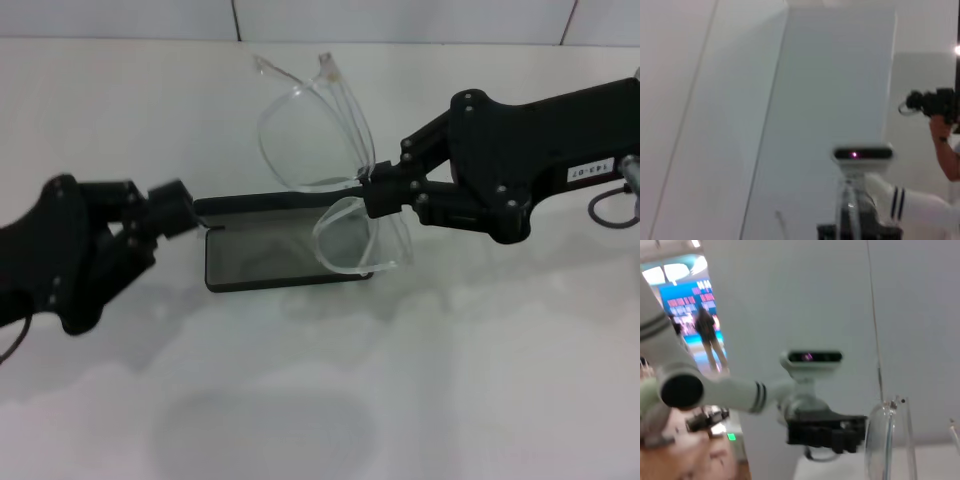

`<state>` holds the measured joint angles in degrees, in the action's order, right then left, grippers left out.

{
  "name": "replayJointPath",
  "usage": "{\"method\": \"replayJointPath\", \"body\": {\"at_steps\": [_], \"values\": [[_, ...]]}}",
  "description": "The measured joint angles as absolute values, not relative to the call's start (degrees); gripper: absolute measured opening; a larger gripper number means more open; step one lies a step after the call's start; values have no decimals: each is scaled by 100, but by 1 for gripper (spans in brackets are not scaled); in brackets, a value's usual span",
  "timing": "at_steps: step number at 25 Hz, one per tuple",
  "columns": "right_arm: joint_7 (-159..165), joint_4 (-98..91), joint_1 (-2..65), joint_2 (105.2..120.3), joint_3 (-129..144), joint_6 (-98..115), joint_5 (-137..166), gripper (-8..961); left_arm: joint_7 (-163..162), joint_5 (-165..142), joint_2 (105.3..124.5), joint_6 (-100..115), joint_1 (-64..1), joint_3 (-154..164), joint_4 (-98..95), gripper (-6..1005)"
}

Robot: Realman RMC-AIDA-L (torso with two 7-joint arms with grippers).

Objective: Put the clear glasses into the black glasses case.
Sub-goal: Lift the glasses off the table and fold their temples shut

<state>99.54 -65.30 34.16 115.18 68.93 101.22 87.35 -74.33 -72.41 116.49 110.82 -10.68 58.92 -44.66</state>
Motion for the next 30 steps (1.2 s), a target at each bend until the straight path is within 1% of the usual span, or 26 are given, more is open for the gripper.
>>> {"method": "replayJointPath", "body": {"at_steps": [6,15,20,23,30], "values": [[10757,-7230,3612,11507,6788,10093,9647,60,-7437,-7633,11614,11109,-962,5872,-4488,80],[11132,-7345,3792,11413,6635,10145,10075,61,-7323,-8055,11530,11182,-871,5862,-4635,81],[11157,-7365,3817,11475,6645,10180,10224,61,-7257,-8091,11533,11181,-830,5802,-4701,81],[11166,-7456,3879,11520,6661,10203,10259,61,-7259,-8143,11569,11181,-809,5648,-4702,102],[11365,-7487,3978,11517,6650,10211,10545,61,-7232,-8155,11593,11181,-773,5569,-4711,179]]}}
